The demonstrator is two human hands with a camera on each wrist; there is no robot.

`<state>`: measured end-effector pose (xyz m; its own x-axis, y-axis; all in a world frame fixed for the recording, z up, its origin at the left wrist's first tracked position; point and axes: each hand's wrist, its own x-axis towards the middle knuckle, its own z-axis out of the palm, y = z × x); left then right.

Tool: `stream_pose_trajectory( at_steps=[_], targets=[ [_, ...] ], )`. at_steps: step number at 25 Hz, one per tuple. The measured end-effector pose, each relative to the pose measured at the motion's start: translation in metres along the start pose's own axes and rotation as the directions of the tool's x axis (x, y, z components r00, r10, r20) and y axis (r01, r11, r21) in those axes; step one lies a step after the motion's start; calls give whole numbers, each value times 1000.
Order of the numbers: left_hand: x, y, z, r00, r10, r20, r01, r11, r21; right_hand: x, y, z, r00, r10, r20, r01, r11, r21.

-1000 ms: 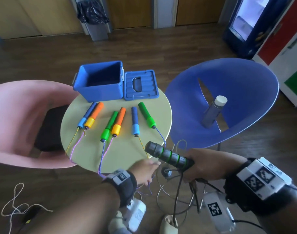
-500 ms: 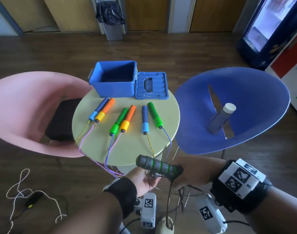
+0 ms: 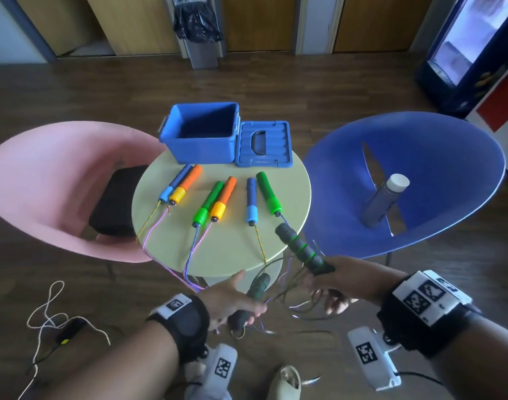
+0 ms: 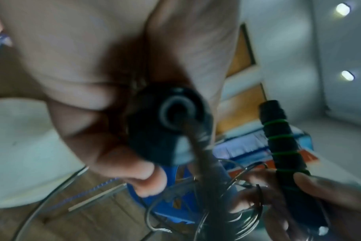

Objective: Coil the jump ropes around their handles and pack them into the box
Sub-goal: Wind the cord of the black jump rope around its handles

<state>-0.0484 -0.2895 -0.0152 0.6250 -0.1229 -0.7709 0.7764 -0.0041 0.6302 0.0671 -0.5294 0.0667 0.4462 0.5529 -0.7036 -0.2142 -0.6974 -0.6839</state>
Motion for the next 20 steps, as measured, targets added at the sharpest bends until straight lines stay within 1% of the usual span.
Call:
stream_pose_trajectory(
  at_steps=[1, 2, 3, 4, 5, 6, 8, 10, 11, 12, 13, 14, 15, 16, 17, 18, 19, 20],
  targets=[
    [-3, 0, -8, 1000, -21, 4, 20, 981, 194, -1, 5, -1, 997, 57, 56, -56, 998, -14],
    [-7, 2, -16, 999, -43, -5, 42, 921, 388, -2, 9, -2, 989, 111, 94, -100, 989, -107],
    [-10, 5, -24, 998, -59, -17, 59, 832, 551, -3, 14, -3, 982, 151, 110, -123, 967, -224],
    [-15, 8, -31, 997, -72, -12, 63, 757, 650, -4, 16, -3, 977, 187, 104, -144, 934, -328],
    [-20, 10, -36, 996, -87, 3, 62, 725, 686, -3, 19, -4, 970, 224, 91, -173, 907, -385],
    [-24, 12, -38, 994, -103, 23, 62, 741, 668, -4, 19, -6, 963, 256, 85, -202, 893, -402],
    [-33, 16, -35, 992, -109, 65, 53, 820, 570, -7, 12, -8, 949, 295, 108, -230, 887, -400],
    [-36, 20, -30, 995, -63, 72, 18, 865, 502, -12, 1, -8, 947, 290, 141, -226, 910, -349],
    [-38, 24, -25, 997, -9, 72, -26, 881, 472, -15, -5, -9, 955, 256, 149, -204, 933, -297],
    [-40, 29, -18, 996, 63, 68, -85, 907, 413, -17, -11, -9, 971, 203, 130, -170, 959, -225],
    [-42, 35, -12, 991, 124, 46, -132, 941, 310, -18, -14, -9, 989, 127, 71, -117, 984, -132],
    [-43, 42, -7, 986, 166, 21, -167, 973, 161, -18, -17, -9, 999, 54, -6, -54, 998, -26],
    [-45, 50, -1, 978, 209, 8, -209, 978, 10, -16, -19, -8, 997, 8, -73, -1, 995, 98],
    [-48, 58, 5, 966, 257, -3, -256, 961, -105, -15, -22, -7, 995, -5, -99, 29, 970, 240],
    [-50, 65, 11, 952, 303, -34, -304, 938, -165, -14, -26, -5, 997, -4, -83, 34, 930, 366],
    [-52, 73, 17, 932, 355, -76, -363, 914, -183, -13, -30, -1, 999, -7, -45, 27, 893, 449],
    [-52, 80, 23, 904, 411, -118, -426, 888, -175, -12, -34, 2, 1000, -21, -13, 25, 881, 472],
    [-53, 87, 30, 875, 460, -150, -480, 864, -150, -10, -37, 4, 999, -42, -7, 41, 897, 439]
  ],
)
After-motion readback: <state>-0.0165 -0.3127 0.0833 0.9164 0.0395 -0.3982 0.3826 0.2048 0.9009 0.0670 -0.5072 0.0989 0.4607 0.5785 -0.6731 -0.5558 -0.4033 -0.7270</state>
